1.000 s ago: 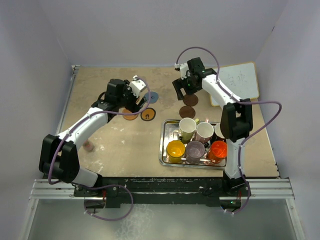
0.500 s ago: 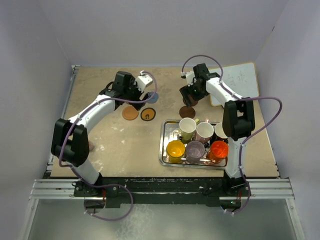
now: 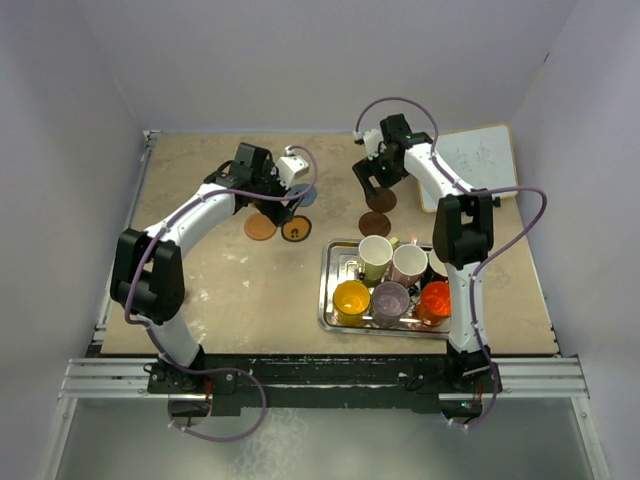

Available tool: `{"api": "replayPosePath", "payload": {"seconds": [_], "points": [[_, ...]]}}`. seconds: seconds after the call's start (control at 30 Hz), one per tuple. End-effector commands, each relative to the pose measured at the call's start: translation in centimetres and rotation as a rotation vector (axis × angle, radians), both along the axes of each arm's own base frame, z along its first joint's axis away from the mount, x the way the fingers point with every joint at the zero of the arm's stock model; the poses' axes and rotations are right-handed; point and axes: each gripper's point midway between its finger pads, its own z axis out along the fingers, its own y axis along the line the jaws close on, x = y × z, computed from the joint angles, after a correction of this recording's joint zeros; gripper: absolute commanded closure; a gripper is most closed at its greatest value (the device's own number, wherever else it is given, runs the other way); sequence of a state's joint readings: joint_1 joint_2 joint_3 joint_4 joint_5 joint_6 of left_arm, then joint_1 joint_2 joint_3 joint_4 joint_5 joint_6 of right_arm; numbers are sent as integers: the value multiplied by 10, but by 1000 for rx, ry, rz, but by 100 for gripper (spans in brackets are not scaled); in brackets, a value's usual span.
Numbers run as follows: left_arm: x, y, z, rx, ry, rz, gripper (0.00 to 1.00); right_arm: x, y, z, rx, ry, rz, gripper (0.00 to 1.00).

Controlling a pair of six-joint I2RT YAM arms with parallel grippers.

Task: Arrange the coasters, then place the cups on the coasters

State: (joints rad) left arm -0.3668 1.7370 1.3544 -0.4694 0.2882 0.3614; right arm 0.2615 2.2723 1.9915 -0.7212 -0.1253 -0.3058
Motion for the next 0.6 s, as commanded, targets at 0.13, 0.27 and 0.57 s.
{"api": "replayPosePath", "payload": {"seconds": [0.13,0.27,0.57], "points": [[16,-6,25,-48,-56,14,16,8,24,13,77,4,74,11],[17,-5,25,-44,-64,21,16,3,32,3,100,34,83,13],[17,-3,24,-41,-62,35,16,-12,44,-25,104,113,108,20]]}}
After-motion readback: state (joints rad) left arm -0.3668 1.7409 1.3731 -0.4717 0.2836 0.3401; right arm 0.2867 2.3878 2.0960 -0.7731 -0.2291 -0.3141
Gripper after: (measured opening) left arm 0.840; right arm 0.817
